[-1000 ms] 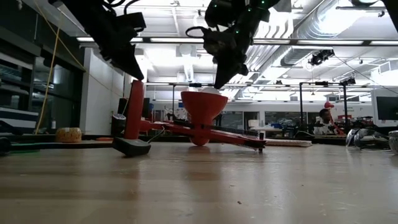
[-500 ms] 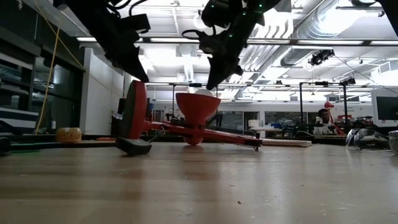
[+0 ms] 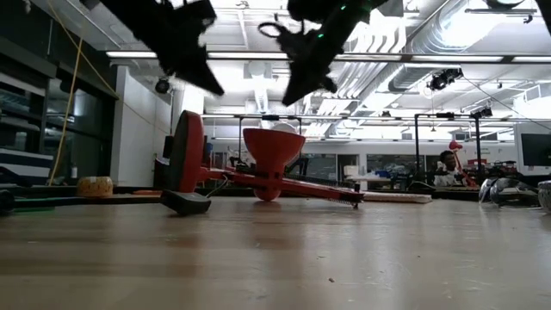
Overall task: Screw lightbulb
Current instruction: Insert the white lightbulb into the red lamp
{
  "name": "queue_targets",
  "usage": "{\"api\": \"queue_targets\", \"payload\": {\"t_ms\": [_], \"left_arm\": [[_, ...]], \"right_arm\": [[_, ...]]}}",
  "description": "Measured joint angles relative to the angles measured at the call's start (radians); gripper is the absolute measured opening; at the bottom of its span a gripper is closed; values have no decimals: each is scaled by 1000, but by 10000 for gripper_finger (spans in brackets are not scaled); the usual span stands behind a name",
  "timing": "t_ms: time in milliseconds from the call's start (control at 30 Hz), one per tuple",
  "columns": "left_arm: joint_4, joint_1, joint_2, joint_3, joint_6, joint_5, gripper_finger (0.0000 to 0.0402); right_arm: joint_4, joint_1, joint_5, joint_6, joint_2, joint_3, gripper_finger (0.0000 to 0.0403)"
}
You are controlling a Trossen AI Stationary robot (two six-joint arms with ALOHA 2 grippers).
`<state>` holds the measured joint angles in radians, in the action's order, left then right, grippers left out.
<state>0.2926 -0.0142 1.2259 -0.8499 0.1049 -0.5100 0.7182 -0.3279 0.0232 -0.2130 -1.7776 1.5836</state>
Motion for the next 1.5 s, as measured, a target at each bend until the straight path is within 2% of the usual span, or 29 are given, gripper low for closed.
{"api": "queue_targets", "payload": {"t_ms": [133, 267, 333, 500, 633, 767, 867, 1100, 1200, 1500], "left_arm": [[-55, 100, -34, -39, -137, -49, 0], [-127, 308, 31, -60, -217, 119, 0], [-105, 396, 94, -87, -217, 147, 0], [-102, 526, 239, -179, -219, 340, 0], [-99, 537, 339, -234, -247, 382, 0], [-86, 529, 384, -249, -268, 438, 0], [-56, 519, 384, -250, -278, 449, 0], [-15, 487, 380, -242, -293, 551, 0], [-13, 463, 385, -242, -293, 557, 0], [-20, 370, 385, -241, -274, 554, 0]], "right_arm": [[121, -24, -6, 33, 26, 0, 0], [133, -32, -47, 39, 32, -1, 0], [133, -28, -58, 39, 32, -1, 0], [149, 7, -67, 57, 28, -1, 0], [135, 40, -26, 52, -5, -1, 0], [106, 53, 5, 16, -21, -1, 0], [110, 53, 31, 12, -22, -1, 0], [119, 44, 29, 38, -31, -1, 0], [144, 49, 10, 62, -32, -2, 0], [251, 166, -36, 82, -7, -3, 0]]}}
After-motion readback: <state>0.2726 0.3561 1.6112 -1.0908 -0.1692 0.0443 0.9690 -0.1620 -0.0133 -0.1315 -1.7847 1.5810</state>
